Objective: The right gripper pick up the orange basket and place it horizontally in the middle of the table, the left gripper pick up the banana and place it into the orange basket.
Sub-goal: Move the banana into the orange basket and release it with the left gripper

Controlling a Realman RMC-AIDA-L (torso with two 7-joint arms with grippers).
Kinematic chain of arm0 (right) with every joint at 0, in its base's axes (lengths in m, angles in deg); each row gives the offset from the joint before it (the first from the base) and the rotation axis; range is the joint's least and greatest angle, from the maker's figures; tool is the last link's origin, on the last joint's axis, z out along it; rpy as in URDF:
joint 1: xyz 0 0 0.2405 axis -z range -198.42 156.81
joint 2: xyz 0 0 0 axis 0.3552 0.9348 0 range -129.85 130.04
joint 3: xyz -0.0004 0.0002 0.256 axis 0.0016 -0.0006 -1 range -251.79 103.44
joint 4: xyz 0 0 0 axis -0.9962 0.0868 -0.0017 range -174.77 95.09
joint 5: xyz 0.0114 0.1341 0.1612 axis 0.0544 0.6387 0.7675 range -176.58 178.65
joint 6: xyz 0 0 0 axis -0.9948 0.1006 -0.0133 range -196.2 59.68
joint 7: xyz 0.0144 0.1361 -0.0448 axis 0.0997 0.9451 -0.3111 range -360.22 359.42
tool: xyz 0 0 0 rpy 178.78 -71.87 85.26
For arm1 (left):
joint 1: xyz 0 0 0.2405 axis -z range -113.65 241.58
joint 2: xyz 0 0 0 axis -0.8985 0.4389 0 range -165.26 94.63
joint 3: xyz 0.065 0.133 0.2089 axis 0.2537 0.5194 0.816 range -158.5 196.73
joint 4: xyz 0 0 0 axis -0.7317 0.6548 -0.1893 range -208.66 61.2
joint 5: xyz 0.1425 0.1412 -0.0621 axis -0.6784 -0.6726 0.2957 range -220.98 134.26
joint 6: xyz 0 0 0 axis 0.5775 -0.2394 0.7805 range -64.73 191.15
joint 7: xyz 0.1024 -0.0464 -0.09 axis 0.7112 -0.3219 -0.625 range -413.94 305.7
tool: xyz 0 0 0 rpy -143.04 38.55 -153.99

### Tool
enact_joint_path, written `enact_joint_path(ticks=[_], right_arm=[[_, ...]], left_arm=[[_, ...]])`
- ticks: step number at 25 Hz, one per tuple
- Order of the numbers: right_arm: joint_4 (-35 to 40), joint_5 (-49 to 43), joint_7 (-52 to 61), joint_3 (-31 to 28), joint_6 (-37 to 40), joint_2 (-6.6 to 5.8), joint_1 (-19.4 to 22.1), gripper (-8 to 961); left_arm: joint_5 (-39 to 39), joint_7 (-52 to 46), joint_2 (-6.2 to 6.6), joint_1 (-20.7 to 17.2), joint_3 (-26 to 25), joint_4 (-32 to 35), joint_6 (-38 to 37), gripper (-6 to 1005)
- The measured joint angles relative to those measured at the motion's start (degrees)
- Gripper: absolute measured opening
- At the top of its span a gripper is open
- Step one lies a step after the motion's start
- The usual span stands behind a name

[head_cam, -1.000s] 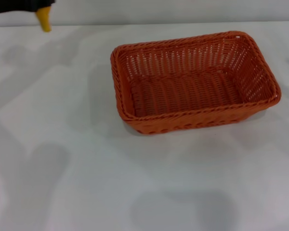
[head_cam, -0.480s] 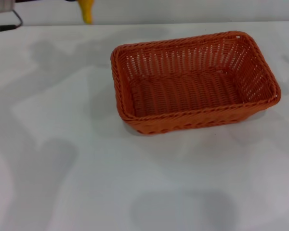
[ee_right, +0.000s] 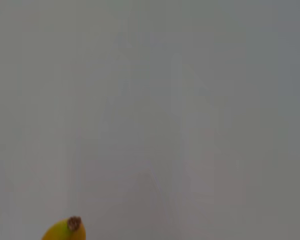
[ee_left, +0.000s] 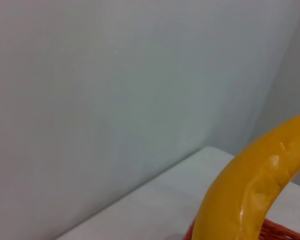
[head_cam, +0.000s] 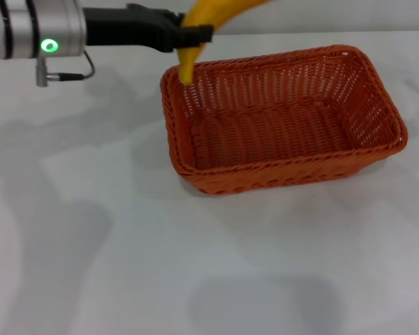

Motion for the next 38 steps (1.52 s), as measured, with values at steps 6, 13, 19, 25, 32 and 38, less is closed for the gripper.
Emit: enact_joint_path(ticks=[6, 13, 19, 25, 32, 38], right_arm=[[-0.11, 0.03, 0.00, 0.04, 0.34, 0.05, -0.03, 857], [0.02, 0.03, 0.00, 0.04, 0.54, 0.05, 0.11, 857], [0.13, 0.02, 0.00, 0.04, 0.56, -0.01, 0.13, 857], [0.20, -0.01, 0.00, 0.04, 0.58, -0.11, 0.35, 857], [0.24, -0.01, -0.28, 0.03, 1.11, -0.13, 0.58, 857], [0.25, -0.01, -0.31, 0.03, 1.58, -0.13, 0.73, 857]], left_arm=[[-5.15, 0.56, 0.06, 1.59, 0.00, 4.68, 2.37, 489], [-8.06, 0.34, 0.02, 1.84, -0.08, 8.77, 4.70, 489], [-10.98, -0.89, 0.06, 2.16, -0.10, 8.89, 5.05, 490], [-11.73, -1.38, 0.12, 2.22, -0.10, 8.77, 6.09, 490], [-9.58, 0.35, 0.11, 2.26, -0.10, 8.79, 6.66, 491], [-7.98, 1.14, 0.16, 2.27, -0.10, 8.56, 6.79, 608]])
